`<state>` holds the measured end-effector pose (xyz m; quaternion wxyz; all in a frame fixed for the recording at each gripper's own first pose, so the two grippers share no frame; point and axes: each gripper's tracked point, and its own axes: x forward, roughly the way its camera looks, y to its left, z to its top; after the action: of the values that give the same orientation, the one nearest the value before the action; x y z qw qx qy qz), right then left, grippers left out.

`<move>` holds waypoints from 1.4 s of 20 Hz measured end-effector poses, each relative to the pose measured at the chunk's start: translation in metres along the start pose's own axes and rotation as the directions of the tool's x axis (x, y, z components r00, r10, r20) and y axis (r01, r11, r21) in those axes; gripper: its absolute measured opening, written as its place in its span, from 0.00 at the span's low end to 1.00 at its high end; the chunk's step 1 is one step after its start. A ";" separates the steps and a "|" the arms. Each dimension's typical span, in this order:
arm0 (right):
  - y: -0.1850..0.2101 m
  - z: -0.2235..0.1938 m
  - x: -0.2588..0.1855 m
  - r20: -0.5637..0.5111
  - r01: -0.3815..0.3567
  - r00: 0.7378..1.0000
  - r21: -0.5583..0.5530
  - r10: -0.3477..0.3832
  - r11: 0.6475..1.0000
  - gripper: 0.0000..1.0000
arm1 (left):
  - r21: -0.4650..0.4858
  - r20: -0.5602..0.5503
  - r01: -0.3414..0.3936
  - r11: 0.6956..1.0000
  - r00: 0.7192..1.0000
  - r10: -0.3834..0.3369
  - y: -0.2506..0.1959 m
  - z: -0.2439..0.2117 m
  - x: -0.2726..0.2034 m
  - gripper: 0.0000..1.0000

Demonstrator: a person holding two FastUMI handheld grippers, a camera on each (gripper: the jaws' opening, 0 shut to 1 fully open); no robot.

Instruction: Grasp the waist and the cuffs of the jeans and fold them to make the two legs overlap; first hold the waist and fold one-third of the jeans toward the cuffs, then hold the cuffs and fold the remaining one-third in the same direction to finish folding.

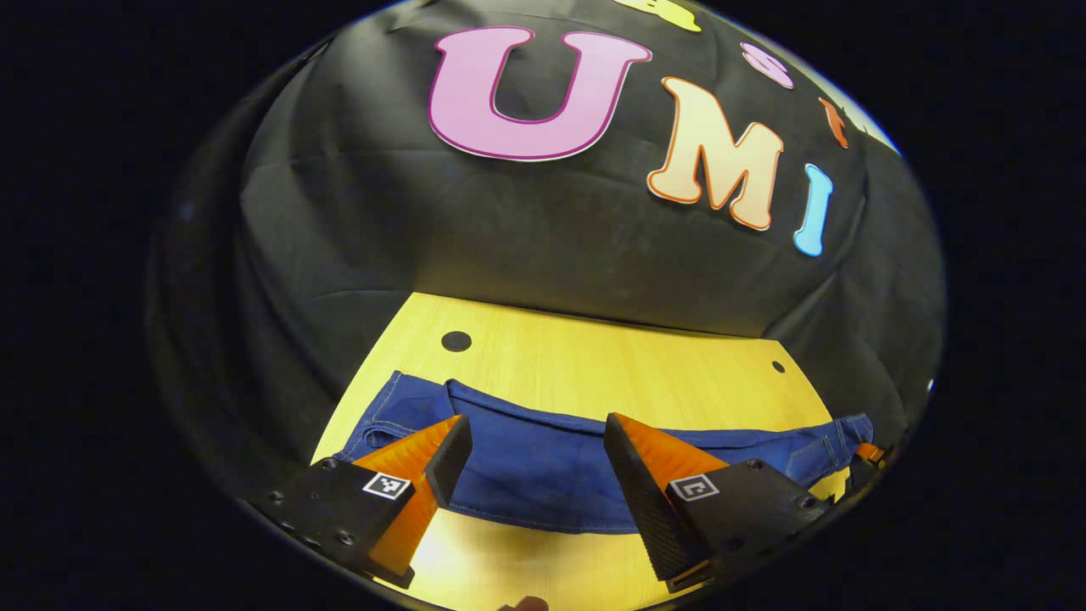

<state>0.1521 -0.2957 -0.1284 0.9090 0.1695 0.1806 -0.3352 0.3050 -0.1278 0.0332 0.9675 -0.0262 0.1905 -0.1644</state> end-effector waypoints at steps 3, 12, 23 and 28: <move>0.059 0.008 -0.027 0.039 -0.058 0.997 -0.084 0.061 0.995 0.06 | -0.017 0.005 0.075 0.997 0.997 -0.075 0.000 -0.003 -0.004 0.95; 0.282 -0.037 -0.087 -0.021 -0.402 0.910 -0.296 0.415 0.866 0.04 | -0.076 -0.016 0.061 0.995 0.998 -0.062 0.071 -0.023 -0.011 0.95; 0.456 -0.206 -0.134 -0.371 -0.811 0.584 -0.245 0.722 0.530 0.04 | -0.132 -0.032 0.029 0.991 0.999 -0.033 0.130 -0.044 0.010 0.96; 0.461 -0.266 -0.115 -0.508 -0.821 0.553 -0.201 0.660 0.534 0.04 | -0.082 -0.056 -0.020 0.996 0.998 0.016 0.162 -0.052 0.029 0.95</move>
<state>0.3222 0.2124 -0.2242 0.9245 0.0929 0.3242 0.1775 0.3603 0.0163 -0.0437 0.9613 -0.0601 0.2242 -0.1483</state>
